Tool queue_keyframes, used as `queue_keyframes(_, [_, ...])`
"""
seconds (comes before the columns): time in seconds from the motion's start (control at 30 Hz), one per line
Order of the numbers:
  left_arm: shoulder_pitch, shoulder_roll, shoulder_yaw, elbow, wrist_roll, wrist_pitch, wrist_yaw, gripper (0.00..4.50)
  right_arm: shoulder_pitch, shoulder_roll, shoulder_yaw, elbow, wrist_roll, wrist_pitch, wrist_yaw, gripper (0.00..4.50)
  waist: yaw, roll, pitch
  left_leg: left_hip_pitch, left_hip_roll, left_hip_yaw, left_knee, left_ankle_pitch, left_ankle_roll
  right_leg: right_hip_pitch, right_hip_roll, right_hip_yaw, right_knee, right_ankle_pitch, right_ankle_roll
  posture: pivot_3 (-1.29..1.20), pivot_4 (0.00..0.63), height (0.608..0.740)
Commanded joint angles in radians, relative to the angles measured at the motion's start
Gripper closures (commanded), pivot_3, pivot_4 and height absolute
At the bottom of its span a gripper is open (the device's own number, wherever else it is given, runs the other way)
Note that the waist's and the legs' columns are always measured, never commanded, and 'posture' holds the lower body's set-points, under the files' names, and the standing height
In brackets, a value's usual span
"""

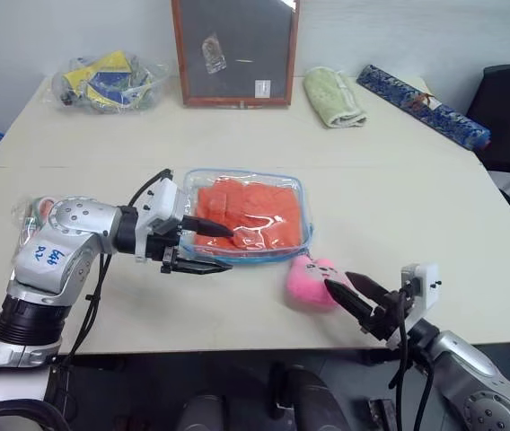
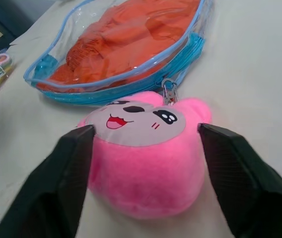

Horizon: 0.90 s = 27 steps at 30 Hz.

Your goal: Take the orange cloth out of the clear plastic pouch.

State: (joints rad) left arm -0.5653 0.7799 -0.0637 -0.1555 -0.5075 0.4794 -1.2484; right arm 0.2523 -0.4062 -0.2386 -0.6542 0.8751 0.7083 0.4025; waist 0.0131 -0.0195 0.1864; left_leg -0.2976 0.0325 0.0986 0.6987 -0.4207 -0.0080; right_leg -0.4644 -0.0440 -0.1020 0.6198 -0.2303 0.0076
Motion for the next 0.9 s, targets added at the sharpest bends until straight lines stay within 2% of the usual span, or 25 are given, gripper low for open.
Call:
queue_keyframes(0.03, [-0.019, -0.008, 0.003, -0.004, 0.010, -0.025, -0.002, 1.52, 0.033, -0.035, -0.021, -0.092, 0.047, -0.035, 0.061, 2.36, 0.003, 0.000, 0.000, 0.000, 0.000, 0.000, 0.000, 0.000, 0.000, 0.000, 0.000, 0.000, 0.000, 0.000, 0.000, 0.00, 0.150, 0.740])
queue_keyframes(0.23, [-0.027, -0.018, 0.004, 0.008, 0.021, -0.035, 0.001, 1.52, 0.039, -0.072, -0.005, -0.076, 0.008, -0.034, 0.054, 4.48, 0.008, 0.000, 0.000, 0.000, 0.000, 0.000, 0.000, 0.000, 0.000, 0.000, -0.001, 0.000, -0.002, 0.000, 0.000, 0.00, 0.150, 0.740])
queue_keyframes(0.37, [-0.035, -0.023, 0.005, 0.010, 0.025, -0.034, 0.003, 1.52, 0.035, -0.076, 0.001, -0.063, -0.027, -0.042, 0.043, 4.48, 0.007, 0.000, 0.000, 0.000, 0.000, 0.000, 0.000, 0.000, 0.000, 0.000, -0.001, 0.000, -0.002, 0.000, 0.000, 0.00, 0.150, 0.740])
queue_keyframes(0.43, [-0.034, -0.023, 0.007, 0.009, 0.026, -0.033, 0.004, 1.52, 0.032, -0.065, -0.034, -0.060, 0.003, -0.033, 0.020, 4.48, 0.008, 0.000, 0.000, 0.000, 0.000, 0.000, 0.000, 0.000, 0.000, 0.000, -0.001, 0.000, -0.002, 0.000, 0.000, 0.00, 0.150, 0.740])
queue_keyframes(0.53, [-0.031, -0.022, 0.010, 0.006, 0.027, -0.031, 0.008, 1.52, 0.044, -0.064, -0.085, -0.078, 0.055, -0.031, 0.001, 3.89, 0.009, 0.000, 0.000, 0.000, 0.001, 0.000, 0.000, 0.000, 0.000, 0.000, -0.001, 0.000, -0.002, 0.000, 0.000, 0.00, 0.150, 0.740])
queue_keyframes(0.67, [-0.030, -0.024, 0.007, 0.001, 0.029, -0.029, 0.012, 1.52, 0.085, -0.065, -0.067, -0.087, 0.040, -0.027, -0.002, 2.59, 0.009, 0.000, 0.000, 0.000, 0.001, 0.000, 0.000, 0.000, 0.000, 0.000, -0.001, 0.000, -0.002, 0.000, 0.000, 0.00, 0.150, 0.740])
queue_keyframes(0.9, [-0.056, -0.034, -0.008, 0.006, 0.036, -0.031, 0.006, 1.52, 0.046, -0.014, 0.053, -0.017, -0.019, -0.049, -0.004, 2.59, 0.005, 0.000, 0.000, 0.001, 0.001, 0.000, 0.000, 0.000, 0.000, 0.000, -0.001, 0.001, -0.002, 0.000, 0.000, 0.00, 0.150, 0.740])
